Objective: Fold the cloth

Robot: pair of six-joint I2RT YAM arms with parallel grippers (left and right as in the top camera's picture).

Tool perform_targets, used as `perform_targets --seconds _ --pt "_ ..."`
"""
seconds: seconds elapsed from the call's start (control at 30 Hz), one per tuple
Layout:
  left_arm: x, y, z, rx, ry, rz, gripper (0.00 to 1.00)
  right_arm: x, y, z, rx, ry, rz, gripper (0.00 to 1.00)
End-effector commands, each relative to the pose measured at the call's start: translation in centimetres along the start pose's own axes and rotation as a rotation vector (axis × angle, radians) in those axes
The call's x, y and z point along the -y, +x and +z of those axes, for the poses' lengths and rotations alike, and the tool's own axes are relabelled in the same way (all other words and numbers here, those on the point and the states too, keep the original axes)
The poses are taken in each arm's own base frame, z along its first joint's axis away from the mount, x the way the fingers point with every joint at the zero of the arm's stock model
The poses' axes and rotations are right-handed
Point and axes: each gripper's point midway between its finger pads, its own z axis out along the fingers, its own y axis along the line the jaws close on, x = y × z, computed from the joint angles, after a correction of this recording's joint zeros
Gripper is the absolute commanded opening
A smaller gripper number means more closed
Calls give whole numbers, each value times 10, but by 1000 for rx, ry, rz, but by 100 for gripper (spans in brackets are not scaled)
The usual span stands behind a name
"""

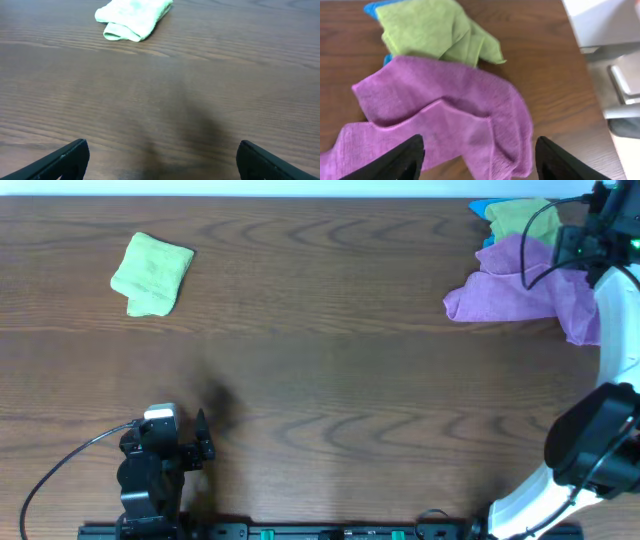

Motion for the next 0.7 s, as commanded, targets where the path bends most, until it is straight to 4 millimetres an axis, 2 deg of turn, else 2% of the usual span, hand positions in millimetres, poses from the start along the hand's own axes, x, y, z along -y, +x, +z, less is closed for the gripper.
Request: perform_targets --seconds 0.0,0.27,0.53,0.67 --pt "-2 4 2 -7 -10 20 95 0 22 22 -74 -48 43 73" --pt "-2 4 2 -7 -10 20 95 -5 64 67 -211 -79 49 70" --pt "-2 4 2 -7 -10 20 95 -11 80 90 -251 -86 45 68" --pt "-2 4 2 -7 -10 20 95 -9 79 94 -243 -81 51 58"
